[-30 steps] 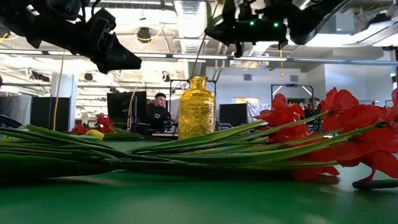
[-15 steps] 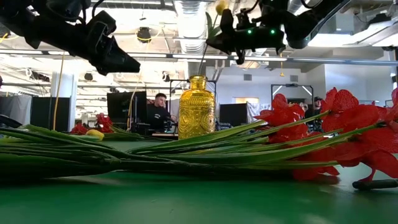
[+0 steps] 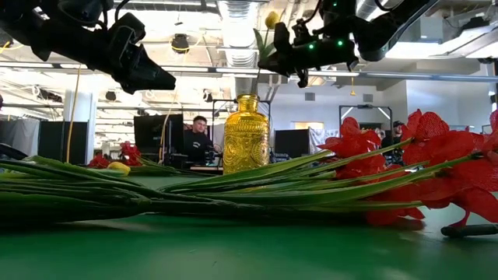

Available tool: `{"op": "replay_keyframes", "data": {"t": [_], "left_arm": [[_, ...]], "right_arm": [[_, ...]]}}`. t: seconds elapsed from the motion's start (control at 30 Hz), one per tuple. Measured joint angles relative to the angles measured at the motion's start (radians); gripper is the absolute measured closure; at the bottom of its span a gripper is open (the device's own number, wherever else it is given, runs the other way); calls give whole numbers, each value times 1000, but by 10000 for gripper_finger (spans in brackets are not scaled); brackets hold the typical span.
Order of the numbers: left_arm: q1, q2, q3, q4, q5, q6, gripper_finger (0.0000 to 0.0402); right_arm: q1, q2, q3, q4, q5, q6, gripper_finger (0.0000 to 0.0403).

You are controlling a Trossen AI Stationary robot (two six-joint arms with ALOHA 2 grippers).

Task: Sort flowers into vase by color
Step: Put the bottom right yellow flower into the top transparent vase

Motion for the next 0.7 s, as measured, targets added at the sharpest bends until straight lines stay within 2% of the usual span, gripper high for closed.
{"op": "replay_keyframes", "data": {"t": [0.17,0.43,0.7], "left_arm": [[0,0,0,0,0,-10,243],[0,0,0,0,1,-27,243],[0,0,0,-3,1,-29,243]], "right_arm": [[7,0,0,-34,14,0,365],[9,0,0,-51,14,-3,323],[9,-2,0,-162,10,-3,245]]}}
